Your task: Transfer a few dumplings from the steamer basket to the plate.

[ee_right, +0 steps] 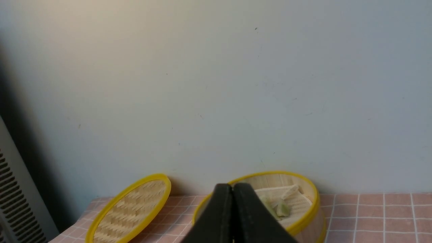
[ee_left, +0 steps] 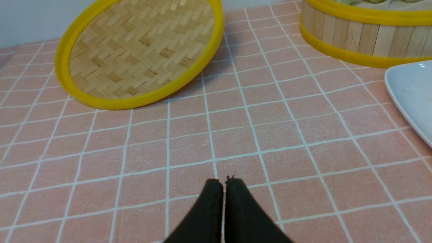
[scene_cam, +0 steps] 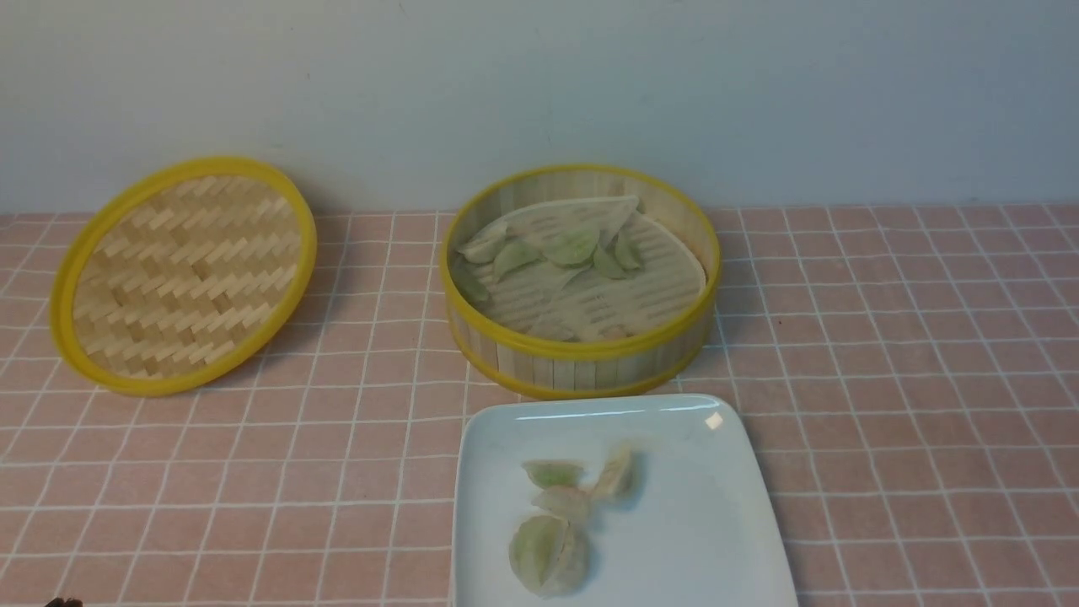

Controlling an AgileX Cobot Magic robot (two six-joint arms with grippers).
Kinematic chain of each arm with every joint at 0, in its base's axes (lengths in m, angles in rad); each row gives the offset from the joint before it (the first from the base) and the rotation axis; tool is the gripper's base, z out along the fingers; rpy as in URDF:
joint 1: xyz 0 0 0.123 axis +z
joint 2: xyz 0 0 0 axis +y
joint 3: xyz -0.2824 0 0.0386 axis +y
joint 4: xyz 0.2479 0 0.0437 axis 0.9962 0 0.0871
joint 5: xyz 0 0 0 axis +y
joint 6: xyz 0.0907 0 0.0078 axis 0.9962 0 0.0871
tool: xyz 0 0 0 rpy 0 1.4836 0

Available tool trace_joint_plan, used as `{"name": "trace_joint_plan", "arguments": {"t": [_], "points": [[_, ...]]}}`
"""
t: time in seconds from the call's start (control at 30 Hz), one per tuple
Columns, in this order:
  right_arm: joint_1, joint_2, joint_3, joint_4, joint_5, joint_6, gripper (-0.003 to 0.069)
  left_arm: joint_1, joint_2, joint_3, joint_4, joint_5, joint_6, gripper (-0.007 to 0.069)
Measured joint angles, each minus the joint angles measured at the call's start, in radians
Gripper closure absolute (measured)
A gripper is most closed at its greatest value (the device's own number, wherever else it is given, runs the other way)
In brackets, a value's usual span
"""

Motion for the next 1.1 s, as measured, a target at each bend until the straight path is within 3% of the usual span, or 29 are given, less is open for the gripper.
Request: {"name": "trace_joint_plan", "arguments": {"t": [0.13, 0.27, 0.43, 0.63, 0.83, 0.87, 1.0, 1.1], "points": [[0.000, 0.000, 0.000, -0.008, 0.000, -0.031, 0.0673, 0.000, 0.000, 0.000, 0.000, 0.000, 0.000, 0.0631], [0.000, 0.000, 0.000, 0.086, -0.001, -0.186, 0.0673, 0.000, 0.000, 0.000, 0.000, 0.001, 0.000, 0.0631], [0.000, 0.000, 0.000, 0.311, -0.021, -0.495, 0.0673, 0.000, 0.000, 0.000, 0.000, 0.002, 0.000, 0.0631], [-0.008, 0.000, 0.001, 0.359, -0.032, -0.579, 0.0673, 0.000, 0.000, 0.000, -0.001, 0.002, 0.000, 0.0631], [-0.226, -0.003, 0.065, 0.360, -0.043, -0.580, 0.0673, 0.000, 0.000, 0.000, -0.002, 0.002, 0.000, 0.0631], [-0.313, -0.003, 0.116, 0.353, -0.043, -0.580, 0.0673, 0.000, 0.000, 0.000, -0.002, 0.002, 0.000, 0.0631], [-0.478, -0.003, 0.250, 0.333, -0.043, -0.580, 0.0673, 0.000, 0.000, 0.000, -0.002, 0.002, 0.000, 0.0631], [-0.548, -0.003, 0.351, 0.333, -0.040, -0.580, 0.0673, 0.000, 0.000, 0.000, -0.003, 0.002, 0.000, 0.0631]]}}
